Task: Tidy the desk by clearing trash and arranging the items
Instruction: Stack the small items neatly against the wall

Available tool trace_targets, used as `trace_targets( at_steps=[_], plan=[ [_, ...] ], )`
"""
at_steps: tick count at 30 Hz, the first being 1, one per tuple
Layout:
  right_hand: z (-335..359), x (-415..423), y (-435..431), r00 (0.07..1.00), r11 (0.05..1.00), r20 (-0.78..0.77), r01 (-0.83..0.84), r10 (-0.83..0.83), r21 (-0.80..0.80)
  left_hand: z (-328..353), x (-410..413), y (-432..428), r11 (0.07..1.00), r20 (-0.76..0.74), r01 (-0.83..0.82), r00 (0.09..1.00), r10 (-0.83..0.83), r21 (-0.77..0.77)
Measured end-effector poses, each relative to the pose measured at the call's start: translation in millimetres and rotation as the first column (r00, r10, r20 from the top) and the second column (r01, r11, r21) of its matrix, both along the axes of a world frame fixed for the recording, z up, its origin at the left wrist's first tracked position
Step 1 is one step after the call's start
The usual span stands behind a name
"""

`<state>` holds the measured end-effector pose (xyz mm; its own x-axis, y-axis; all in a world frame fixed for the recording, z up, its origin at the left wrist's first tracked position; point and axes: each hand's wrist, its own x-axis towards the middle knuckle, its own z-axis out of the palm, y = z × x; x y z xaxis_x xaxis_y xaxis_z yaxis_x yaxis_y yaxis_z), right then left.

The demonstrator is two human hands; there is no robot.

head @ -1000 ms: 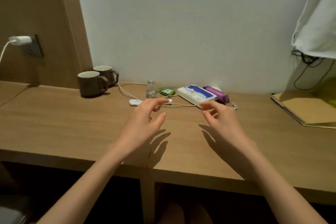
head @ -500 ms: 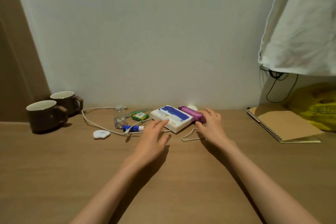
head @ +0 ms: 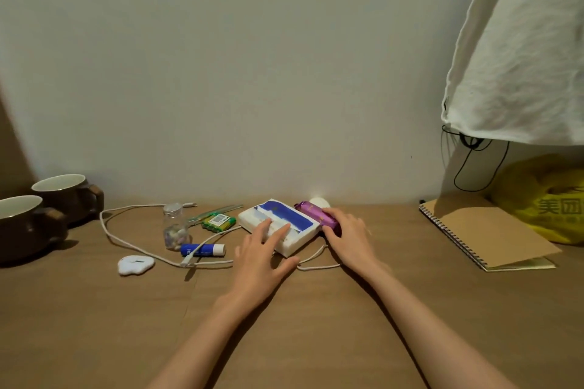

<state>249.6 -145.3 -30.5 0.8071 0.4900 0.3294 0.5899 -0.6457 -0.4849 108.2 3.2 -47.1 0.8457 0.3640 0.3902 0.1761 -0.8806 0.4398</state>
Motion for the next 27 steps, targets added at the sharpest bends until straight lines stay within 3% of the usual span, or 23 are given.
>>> trace_targets(
  at_steps=[9,19,27],
  plan=[
    [-1,-1,-30,0.999,1.0,-0.052,0.012,-0.012,-0.001,-4,-9,9,0.993,0.069,0.082,0.995,-0.077,-0.081],
    [-8,-6,-76,0.967,0.968,-0.055,0.25,-0.25,-0.009,-3,-18,16,0.981,0.123,0.084,0.99,-0.063,-0.175],
    [-1,-15,-79,0.955,0.955,0.002,0.296,-0.296,0.024,4,-23,19,0.971,0.156,0.077,0.987,-0.042,-0.225]
  ],
)
